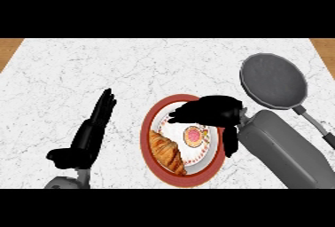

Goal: Pick the cupcake from the plate and place it in the pan

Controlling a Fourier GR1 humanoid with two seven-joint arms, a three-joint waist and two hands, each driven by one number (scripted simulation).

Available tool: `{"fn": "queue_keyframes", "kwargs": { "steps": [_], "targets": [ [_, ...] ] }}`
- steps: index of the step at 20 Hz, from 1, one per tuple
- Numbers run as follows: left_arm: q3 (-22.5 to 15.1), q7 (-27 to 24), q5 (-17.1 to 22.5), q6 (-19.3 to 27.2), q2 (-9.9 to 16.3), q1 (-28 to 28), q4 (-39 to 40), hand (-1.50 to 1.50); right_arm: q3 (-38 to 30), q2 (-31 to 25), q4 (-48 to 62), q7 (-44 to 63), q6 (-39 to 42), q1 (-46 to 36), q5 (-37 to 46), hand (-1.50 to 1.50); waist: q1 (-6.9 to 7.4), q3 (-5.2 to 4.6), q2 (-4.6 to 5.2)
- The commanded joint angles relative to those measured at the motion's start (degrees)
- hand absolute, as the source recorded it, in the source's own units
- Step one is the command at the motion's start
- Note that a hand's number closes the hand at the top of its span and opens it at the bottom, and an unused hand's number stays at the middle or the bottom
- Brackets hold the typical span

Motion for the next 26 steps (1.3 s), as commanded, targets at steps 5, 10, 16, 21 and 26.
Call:
{"fn": "queue_keyframes", "kwargs": {
  "steps": [5,10,16,21,26],
  "targets": [
    [1.4,-1.4,-2.9,-1.3,-1.8,0.3,0.9,0.00,-4.5,5.3,2.6,-1.4,0.1,3.1,7.6,-1.50,0.03,0.00,0.03],
    [1.9,0.5,-2.5,-2.5,-2.2,2.6,-1.9,0.00,-6.8,10.0,5.3,-1.1,0.4,3.2,10.1,-1.50,0.07,0.00,0.00],
    [3.4,0.0,-4.2,-3.1,-3.1,0.2,0.2,0.00,-7.1,12.9,13.8,-4.7,-3.0,2.4,16.1,-1.50,0.19,0.01,0.08],
    [3.3,-0.6,-4.7,-3.9,-3.2,3.6,-2.5,0.00,-6.6,14.2,18.5,-7.3,-7.4,3.3,21.1,-1.50,0.27,0.01,0.05],
    [1.6,4.5,-7.0,-1.0,-5.8,-1.3,-1.3,0.00,-0.6,15.7,21.5,-11.9,-12.5,3.2,26.4,1.50,0.30,0.03,0.14]
  ]
}}
